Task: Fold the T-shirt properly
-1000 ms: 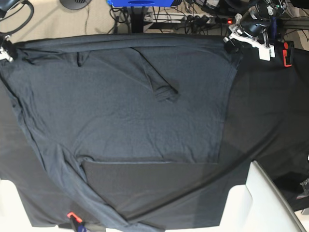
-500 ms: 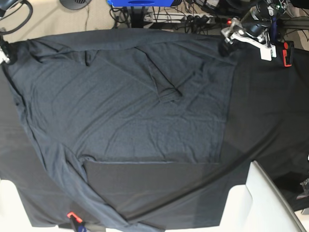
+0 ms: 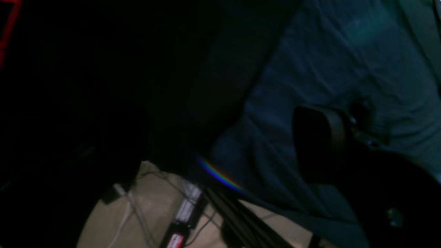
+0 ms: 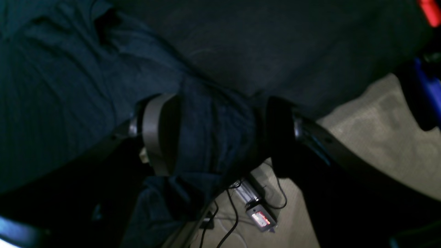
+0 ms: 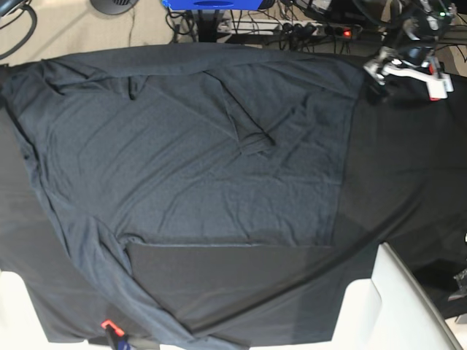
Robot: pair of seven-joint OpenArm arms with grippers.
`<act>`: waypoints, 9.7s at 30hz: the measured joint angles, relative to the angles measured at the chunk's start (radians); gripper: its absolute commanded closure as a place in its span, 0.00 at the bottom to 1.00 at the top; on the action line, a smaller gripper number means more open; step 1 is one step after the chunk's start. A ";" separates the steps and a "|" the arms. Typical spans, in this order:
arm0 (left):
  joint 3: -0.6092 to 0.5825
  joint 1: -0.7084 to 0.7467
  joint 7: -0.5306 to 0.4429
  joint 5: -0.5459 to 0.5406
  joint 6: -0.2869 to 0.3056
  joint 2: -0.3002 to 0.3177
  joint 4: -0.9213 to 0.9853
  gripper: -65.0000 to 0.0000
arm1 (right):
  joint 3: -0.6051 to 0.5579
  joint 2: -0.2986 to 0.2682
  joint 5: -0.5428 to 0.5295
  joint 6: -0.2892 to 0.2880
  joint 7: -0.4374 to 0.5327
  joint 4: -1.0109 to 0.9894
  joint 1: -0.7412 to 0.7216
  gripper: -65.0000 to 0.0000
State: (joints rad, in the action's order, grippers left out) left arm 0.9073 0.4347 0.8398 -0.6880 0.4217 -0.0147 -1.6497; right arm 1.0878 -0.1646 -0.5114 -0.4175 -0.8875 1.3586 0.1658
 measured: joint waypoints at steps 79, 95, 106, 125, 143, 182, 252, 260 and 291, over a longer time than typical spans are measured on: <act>0.002 -0.010 0.002 0.000 0.000 0.000 -0.071 1.00 | -0.653 -0.260 -0.003 0.109 0.325 -0.463 -0.298 1.00; 0.001 -0.025 -0.005 0.001 0.000 0.003 -0.015 1.00 | -0.654 -0.143 -0.005 0.111 0.240 -0.354 -0.227 1.00; 0.002 -0.049 -0.006 0.000 0.000 0.005 -0.011 1.00 | -0.650 -0.155 0.145 0.100 0.346 -0.499 -0.291 1.00; 0.002 -0.052 -0.005 0.000 0.000 0.001 -0.011 1.00 | -0.649 -0.234 0.164 0.114 0.371 -0.628 -0.359 1.00; 0.002 -0.050 -0.005 0.000 0.000 0.001 -0.011 1.00 | -0.649 -0.220 0.303 0.191 0.503 -0.616 -0.373 1.00; 0.060 -0.041 -0.005 0.000 0.000 0.000 -0.011 1.00 | -1.022 -0.248 0.306 0.179 0.868 -1.053 -0.627 1.00; 0.046 -0.024 -0.001 0.001 0.000 0.039 -0.011 1.00 | -0.810 -0.121 0.301 0.183 0.283 -0.550 -0.433 1.00; -0.157 -0.118 -0.002 -0.002 0.005 0.171 0.011 1.00 | -0.810 -0.121 0.303 0.183 0.282 -0.547 -0.431 1.00; -0.451 -0.634 -0.035 0.183 0.008 0.280 0.757 0.50 | -0.806 -0.120 0.299 0.182 0.283 -0.547 -0.428 1.00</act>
State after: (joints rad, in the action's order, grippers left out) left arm 0.4564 -0.1989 0.8043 -0.5053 0.4297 0.2657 -0.8925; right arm 0.2817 -0.2848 -0.2123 -0.2352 -0.6048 0.8120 -0.2619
